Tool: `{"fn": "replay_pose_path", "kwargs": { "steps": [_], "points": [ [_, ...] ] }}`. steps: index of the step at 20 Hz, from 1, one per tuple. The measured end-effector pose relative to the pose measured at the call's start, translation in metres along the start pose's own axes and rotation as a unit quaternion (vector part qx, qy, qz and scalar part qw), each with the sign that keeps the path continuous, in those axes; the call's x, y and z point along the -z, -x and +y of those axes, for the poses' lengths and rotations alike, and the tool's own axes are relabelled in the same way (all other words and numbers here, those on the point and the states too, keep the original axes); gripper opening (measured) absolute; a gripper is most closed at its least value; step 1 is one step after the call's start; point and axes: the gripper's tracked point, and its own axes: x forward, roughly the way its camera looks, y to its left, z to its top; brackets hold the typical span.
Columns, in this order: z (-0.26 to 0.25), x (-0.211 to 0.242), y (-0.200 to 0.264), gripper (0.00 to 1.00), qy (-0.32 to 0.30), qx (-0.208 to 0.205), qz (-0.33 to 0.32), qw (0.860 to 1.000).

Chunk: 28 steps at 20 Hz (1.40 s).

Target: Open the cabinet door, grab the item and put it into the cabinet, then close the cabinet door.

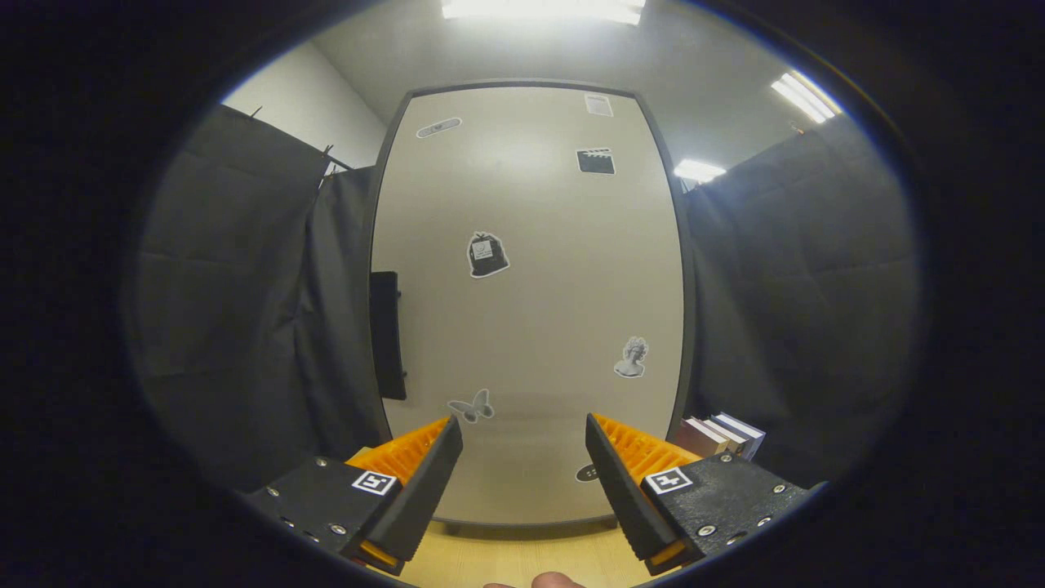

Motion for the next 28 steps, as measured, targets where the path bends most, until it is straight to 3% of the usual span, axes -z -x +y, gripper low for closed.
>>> {"fn": "replay_pose_path", "kwargs": {
  "steps": [16,28],
  "points": [
    [0.0,-0.009,-0.005,0.94,-0.003,-0.018,-0.002,1.0],
    [0.08,-0.037,-0.057,0.94,-0.01,-0.077,-0.01,0.997]
  ]
}}
